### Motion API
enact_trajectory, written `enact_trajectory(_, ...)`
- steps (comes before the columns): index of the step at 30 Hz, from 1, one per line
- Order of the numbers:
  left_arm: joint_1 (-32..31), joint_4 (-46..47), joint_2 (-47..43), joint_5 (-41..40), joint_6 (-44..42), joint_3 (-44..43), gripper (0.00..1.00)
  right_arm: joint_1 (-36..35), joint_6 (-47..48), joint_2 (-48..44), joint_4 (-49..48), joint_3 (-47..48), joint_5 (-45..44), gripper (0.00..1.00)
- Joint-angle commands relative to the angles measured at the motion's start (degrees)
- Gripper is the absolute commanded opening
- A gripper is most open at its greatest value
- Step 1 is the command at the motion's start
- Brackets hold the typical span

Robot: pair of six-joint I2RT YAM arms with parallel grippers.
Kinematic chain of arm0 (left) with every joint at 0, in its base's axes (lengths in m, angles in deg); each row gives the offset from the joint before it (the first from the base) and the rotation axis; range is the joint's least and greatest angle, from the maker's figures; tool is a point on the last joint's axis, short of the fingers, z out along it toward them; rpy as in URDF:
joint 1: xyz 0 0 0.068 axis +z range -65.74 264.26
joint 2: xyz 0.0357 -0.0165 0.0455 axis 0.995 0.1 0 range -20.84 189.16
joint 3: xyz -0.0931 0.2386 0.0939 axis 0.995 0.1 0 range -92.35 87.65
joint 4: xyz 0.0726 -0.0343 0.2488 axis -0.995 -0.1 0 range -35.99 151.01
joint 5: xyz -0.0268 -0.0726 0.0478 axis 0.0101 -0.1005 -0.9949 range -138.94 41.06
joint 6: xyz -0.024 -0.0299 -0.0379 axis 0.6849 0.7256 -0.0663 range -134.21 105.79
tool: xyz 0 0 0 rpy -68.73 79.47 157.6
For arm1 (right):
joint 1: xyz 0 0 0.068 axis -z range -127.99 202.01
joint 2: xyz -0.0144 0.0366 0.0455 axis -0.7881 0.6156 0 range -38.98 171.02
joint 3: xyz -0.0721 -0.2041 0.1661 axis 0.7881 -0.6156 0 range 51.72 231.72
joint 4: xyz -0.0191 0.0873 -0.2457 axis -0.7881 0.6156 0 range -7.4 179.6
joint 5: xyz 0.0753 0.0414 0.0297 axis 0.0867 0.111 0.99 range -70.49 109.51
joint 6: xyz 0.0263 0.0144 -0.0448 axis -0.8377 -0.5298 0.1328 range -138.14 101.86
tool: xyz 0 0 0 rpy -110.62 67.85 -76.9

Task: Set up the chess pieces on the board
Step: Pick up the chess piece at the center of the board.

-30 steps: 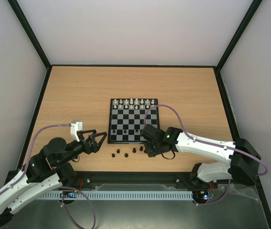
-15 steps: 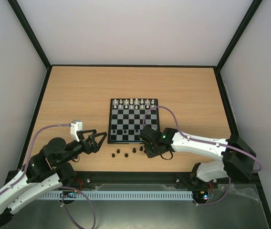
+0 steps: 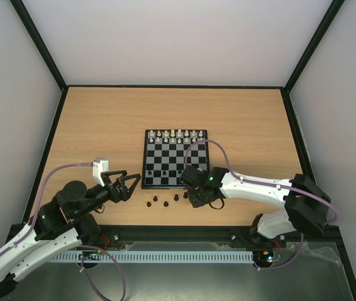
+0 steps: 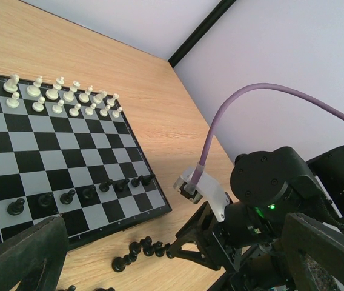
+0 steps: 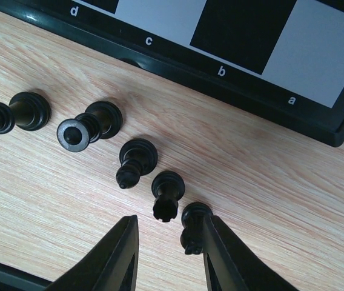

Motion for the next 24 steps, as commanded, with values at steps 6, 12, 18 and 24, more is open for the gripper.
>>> enact_trajectory(6, -0.16, 1.23, -0.26, 0.36, -0.68, 0.26, 0.99, -0.17, 2.70, 2.31, 1.10, 1.41, -0.91, 0.30)
enact_trajectory(12, -0.16, 1.27, -0.25, 0.36, -0.68, 0.22, 1.00, -0.14, 3.21, 3.47, 1.06, 2.15, -1.40, 0.29)
enact_trajectory(18, -0.17, 1.30, -0.25, 0.27, -0.73, 0.23, 1.00, -0.21, 3.76, 4.44, 0.87, 2.47, -1.49, 0.26)
enact_trajectory(24, -0.16, 1.25, -0.18, 0.18, -0.75, 0.29, 1.00, -0.19, 3.99, 4.90, 0.66, 2.43, -1.57, 0.24)
